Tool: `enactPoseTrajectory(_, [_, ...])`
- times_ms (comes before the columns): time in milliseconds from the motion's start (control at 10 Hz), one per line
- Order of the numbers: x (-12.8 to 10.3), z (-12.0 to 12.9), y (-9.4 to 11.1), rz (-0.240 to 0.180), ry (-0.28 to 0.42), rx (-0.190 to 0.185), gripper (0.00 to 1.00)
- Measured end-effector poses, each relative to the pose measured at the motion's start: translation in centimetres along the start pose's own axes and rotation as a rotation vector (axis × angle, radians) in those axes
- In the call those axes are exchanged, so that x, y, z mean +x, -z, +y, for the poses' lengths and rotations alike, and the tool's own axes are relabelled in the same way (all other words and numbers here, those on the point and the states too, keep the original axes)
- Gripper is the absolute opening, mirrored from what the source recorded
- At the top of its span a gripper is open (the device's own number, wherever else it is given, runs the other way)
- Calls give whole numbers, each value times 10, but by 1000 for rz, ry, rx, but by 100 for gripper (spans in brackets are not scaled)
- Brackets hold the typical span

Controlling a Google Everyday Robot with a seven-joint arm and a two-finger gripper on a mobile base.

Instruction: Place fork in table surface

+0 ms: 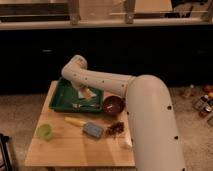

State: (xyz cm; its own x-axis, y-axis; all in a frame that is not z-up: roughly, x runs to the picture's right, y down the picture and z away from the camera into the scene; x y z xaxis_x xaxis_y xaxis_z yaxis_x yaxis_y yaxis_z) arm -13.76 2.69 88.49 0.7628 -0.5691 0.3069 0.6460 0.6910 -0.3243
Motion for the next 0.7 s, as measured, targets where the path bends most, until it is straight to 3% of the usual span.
enactPoseTrajectory(500, [-17,-2,-17,-46,-192,17,80])
enactPoseTrajectory(700, [-29,-4,-19,-75,-226,4,80])
